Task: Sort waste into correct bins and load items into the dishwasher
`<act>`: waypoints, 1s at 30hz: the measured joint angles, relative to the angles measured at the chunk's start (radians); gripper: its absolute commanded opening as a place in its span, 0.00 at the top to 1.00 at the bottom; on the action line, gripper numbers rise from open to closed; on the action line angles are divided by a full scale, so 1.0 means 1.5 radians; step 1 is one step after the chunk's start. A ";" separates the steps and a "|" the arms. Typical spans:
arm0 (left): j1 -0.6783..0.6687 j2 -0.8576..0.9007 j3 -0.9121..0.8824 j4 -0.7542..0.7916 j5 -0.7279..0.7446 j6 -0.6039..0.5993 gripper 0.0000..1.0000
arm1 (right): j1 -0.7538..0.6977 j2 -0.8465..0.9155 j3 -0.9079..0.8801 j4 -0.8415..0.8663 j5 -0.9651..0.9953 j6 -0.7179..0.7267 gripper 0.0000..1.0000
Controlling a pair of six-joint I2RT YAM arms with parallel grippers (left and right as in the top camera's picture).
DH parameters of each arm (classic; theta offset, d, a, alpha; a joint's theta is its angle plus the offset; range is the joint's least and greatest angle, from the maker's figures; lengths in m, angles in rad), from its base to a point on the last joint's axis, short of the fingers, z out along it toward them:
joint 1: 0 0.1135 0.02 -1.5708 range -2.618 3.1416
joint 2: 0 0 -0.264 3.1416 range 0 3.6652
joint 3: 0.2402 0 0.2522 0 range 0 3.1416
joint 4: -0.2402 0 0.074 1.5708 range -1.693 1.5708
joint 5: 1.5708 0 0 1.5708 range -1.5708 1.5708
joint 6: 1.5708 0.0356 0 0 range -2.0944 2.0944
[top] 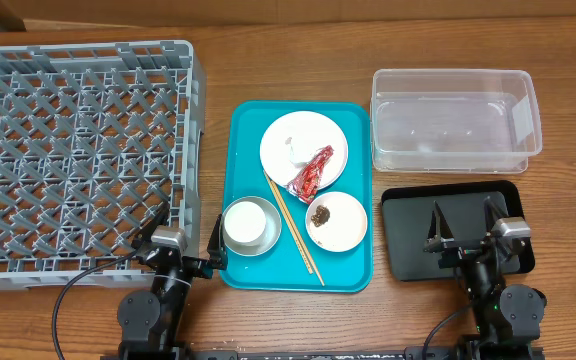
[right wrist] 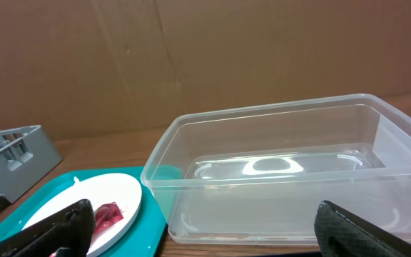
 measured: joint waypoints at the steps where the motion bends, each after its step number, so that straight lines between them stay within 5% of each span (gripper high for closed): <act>1: 0.000 0.000 0.000 0.000 0.000 -0.003 0.00 | 0.000 0.000 0.000 0.000 0.000 0.000 0.00; 8: 0.000 0.000 0.019 -0.048 -0.042 -0.035 0.00 | 0.000 0.000 0.002 -0.022 0.000 0.025 0.00; 14: 0.000 0.091 0.205 -0.227 -0.068 -0.040 0.00 | 0.000 0.064 0.137 -0.112 -0.002 0.034 0.00; 24: 0.000 0.493 0.563 -0.562 -0.074 -0.040 0.00 | 0.000 0.463 0.540 -0.391 -0.062 0.031 0.00; 30: 0.000 0.623 0.672 -0.689 -0.075 -0.040 0.00 | 0.000 0.672 0.746 -0.513 -0.124 -0.003 0.00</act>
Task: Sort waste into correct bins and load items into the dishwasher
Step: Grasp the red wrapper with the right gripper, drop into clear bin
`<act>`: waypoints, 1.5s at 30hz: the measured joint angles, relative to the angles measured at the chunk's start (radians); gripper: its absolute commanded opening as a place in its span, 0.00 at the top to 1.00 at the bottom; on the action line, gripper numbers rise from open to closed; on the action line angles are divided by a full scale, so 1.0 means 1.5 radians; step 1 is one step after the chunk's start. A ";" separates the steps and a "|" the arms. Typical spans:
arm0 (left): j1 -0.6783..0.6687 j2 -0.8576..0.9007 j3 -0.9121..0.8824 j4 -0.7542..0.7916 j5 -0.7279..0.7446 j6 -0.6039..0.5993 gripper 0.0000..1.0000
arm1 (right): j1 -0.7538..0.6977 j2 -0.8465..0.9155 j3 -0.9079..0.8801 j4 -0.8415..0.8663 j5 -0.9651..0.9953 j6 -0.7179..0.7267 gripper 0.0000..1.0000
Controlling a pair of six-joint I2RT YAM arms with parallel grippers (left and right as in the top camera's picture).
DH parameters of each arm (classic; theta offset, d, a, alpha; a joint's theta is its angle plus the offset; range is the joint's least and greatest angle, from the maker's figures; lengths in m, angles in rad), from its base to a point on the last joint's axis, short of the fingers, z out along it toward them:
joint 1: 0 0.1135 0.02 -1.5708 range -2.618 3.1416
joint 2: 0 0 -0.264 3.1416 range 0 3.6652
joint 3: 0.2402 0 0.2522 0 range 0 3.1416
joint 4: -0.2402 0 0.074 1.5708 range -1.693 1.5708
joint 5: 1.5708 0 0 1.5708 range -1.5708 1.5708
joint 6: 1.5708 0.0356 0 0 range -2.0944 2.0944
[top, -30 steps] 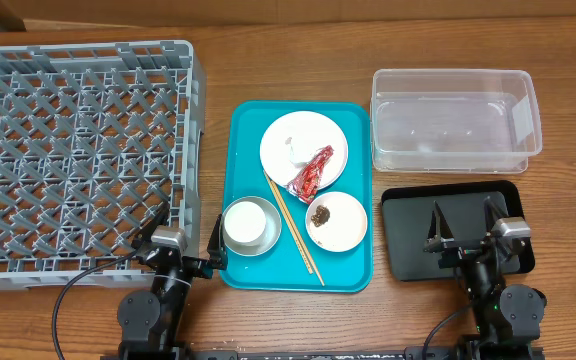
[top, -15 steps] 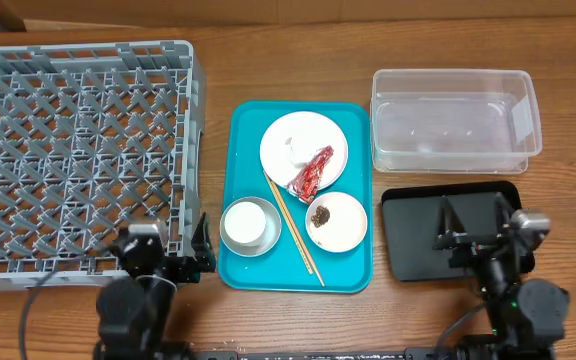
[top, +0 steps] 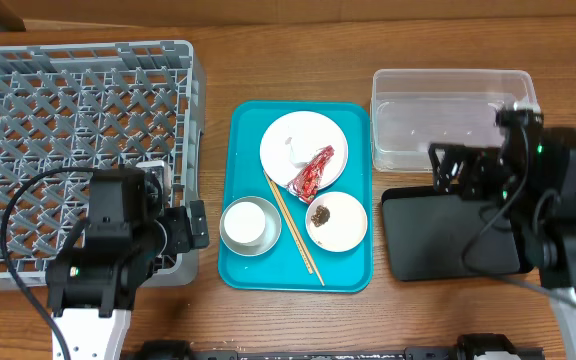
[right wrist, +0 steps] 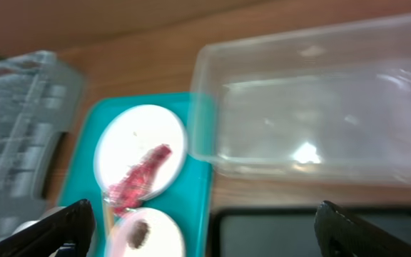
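On the teal tray (top: 248, 130) lie a large white plate (top: 293, 140) with a red wrapper (top: 311, 172) across its edge, wooden chopsticks (top: 295, 228), a white bowl (top: 251, 224) and a small plate with food scraps (top: 336, 220). My right gripper (top: 460, 172) hangs open above the gap between the clear bin (top: 448, 125) and the black bin (top: 448, 240). In the blurred right wrist view, the right gripper (right wrist: 212, 235) looks down on the wrapper (right wrist: 138, 178), the plate (right wrist: 138, 143) and the small plate (right wrist: 148, 235). My left gripper (top: 185, 228) is open at the grey dish rack's (top: 78, 150) near right corner, beside the bowl.
The dish rack fills the left of the table. The clear bin (right wrist: 312, 121) stands at the back right with the black bin (right wrist: 298, 232) in front of it. Both arms hang raised over the table, cables trailing at the left.
Both arms have risen from low at the table's front edge. The right gripper now hangs over the two bins, tilted down toward the tray. The left one is at the rack's corner. Nothing was taken.
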 measured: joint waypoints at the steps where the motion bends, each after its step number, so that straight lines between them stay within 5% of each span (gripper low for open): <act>1: 0.000 0.008 0.000 -0.004 0.000 0.000 0.00 | -0.001 0.009 0.006 0.022 -0.030 0.002 0.00; 7: 0.000 0.014 0.001 0.007 0.000 0.000 0.00 | 0.065 0.073 0.014 0.162 -0.132 0.058 0.00; 16: 0.000 0.014 0.001 0.010 0.000 0.000 0.00 | 0.312 0.284 0.084 0.105 0.040 0.075 0.00; 32: 0.000 0.014 0.002 0.009 0.000 0.000 0.00 | 0.347 0.561 0.136 0.172 0.080 0.164 0.04; 37: 0.000 0.014 0.002 0.004 0.000 0.000 0.00 | 0.361 0.627 0.136 0.176 0.102 0.215 0.32; 42: 0.000 0.014 0.002 0.000 0.000 0.000 0.00 | 0.374 0.665 0.136 0.175 0.106 0.229 0.74; 45: 0.000 0.014 0.002 -0.001 0.000 0.000 0.00 | 0.373 0.665 0.148 0.144 0.107 0.232 0.89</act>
